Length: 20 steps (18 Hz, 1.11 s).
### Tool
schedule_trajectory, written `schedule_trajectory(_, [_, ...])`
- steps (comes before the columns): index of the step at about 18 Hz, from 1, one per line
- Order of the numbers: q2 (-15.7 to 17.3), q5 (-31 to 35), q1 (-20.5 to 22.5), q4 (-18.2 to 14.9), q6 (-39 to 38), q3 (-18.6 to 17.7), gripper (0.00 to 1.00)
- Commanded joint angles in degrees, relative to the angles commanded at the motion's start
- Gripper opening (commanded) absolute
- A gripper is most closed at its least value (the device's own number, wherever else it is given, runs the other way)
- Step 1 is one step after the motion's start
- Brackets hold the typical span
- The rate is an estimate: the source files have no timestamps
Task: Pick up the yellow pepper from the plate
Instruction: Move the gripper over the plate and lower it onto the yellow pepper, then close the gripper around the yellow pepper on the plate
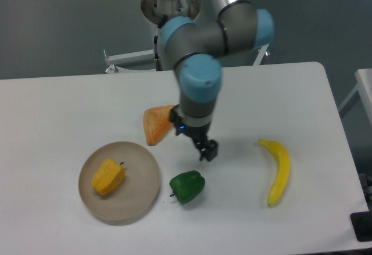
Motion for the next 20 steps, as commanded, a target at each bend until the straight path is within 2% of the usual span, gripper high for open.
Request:
schedule_trajectory(2, [-0.4,0.0,-3.3,0.2,-2.0,-0.2,1.00])
schedule_trajectory(4, [-0.4,-0.1,-4.8,1.2,-3.7,-0.3,1.00])
schedule_trajectory(9, [-2.9,0.1,-9.8,6.4,-14.7,-0.4,1.00])
schedule_trajectory(14, [-5.7,0.4,-12.0,7.4,-20.0,-0.4,1.00])
schedule_trajectory(20, [-6.9,0.4,-12.2,7.4,-21.6,-0.1,1.00])
